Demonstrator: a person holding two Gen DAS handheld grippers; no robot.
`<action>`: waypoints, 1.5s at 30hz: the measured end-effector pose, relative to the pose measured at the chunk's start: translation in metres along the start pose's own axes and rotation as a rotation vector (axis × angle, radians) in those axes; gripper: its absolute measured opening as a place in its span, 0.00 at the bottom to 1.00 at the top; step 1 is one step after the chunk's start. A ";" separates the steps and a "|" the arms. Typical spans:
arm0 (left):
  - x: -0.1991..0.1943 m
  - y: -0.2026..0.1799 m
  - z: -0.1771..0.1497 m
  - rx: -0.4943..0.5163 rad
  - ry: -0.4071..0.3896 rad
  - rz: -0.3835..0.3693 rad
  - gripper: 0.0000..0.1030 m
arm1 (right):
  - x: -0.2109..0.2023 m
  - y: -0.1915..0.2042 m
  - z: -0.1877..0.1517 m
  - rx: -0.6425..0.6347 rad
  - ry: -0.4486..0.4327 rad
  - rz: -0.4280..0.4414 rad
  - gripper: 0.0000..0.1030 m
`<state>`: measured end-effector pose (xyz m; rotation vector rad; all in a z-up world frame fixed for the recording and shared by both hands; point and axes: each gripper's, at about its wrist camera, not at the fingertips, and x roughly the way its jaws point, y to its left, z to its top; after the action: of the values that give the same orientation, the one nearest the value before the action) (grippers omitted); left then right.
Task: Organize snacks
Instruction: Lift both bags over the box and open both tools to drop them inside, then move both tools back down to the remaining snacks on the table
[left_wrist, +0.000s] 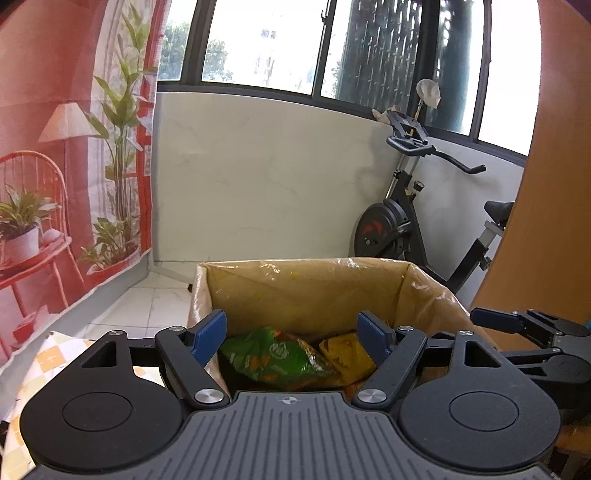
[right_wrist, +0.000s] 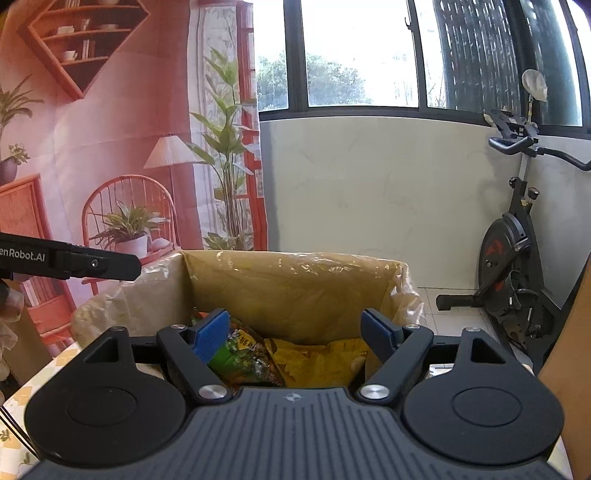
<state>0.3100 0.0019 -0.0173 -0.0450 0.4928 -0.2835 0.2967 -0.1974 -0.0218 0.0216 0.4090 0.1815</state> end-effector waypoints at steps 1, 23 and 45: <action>-0.005 -0.001 -0.002 0.003 0.002 0.002 0.77 | -0.006 0.002 -0.001 0.003 -0.002 0.001 0.79; -0.071 -0.023 -0.103 -0.034 0.135 -0.068 0.77 | -0.113 0.027 -0.079 0.072 0.111 0.033 0.79; -0.018 -0.060 -0.198 -0.042 0.425 -0.239 0.77 | -0.140 -0.010 -0.184 0.283 0.473 -0.014 0.79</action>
<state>0.1853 -0.0458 -0.1770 -0.0853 0.9182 -0.5223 0.0986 -0.2358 -0.1361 0.2583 0.9048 0.1125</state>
